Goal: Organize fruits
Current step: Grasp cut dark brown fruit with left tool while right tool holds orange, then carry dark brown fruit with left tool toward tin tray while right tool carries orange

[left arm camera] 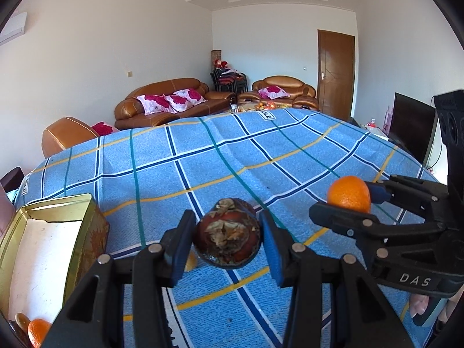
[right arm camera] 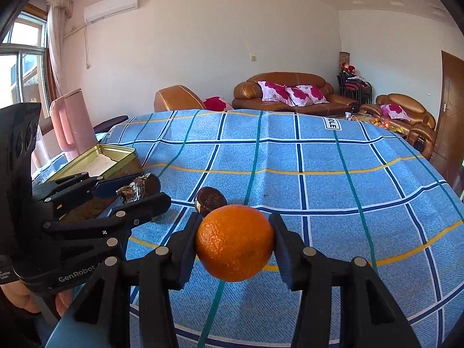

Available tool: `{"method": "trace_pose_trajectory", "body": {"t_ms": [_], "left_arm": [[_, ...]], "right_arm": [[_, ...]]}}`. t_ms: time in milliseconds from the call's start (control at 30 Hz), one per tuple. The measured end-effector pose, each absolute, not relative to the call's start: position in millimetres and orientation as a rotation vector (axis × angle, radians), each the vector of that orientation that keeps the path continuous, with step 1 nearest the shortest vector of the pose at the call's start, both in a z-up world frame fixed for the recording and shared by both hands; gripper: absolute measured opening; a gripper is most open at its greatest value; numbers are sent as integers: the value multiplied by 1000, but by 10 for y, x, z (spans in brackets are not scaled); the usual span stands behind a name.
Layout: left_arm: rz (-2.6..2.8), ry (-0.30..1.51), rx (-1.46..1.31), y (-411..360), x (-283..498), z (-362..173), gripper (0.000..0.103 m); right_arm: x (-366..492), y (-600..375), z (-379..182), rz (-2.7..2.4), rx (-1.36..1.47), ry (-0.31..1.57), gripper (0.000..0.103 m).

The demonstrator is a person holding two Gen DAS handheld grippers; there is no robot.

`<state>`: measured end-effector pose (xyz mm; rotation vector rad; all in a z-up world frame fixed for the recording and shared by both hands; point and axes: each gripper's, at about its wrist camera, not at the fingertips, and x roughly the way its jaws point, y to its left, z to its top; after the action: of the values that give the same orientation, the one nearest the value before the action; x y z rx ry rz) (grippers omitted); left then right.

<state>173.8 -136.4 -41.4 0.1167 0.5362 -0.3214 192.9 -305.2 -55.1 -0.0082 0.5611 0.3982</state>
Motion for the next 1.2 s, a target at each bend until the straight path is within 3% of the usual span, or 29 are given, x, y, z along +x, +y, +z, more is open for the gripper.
{"method": "trace_pose_trajectory", "body": {"t_ms": [1200], "left_arm": [[-264,400,94,-1264,1435,-317,47]], "right_arm": [[1619,-3014,-420,407,-63,396,49]]}}
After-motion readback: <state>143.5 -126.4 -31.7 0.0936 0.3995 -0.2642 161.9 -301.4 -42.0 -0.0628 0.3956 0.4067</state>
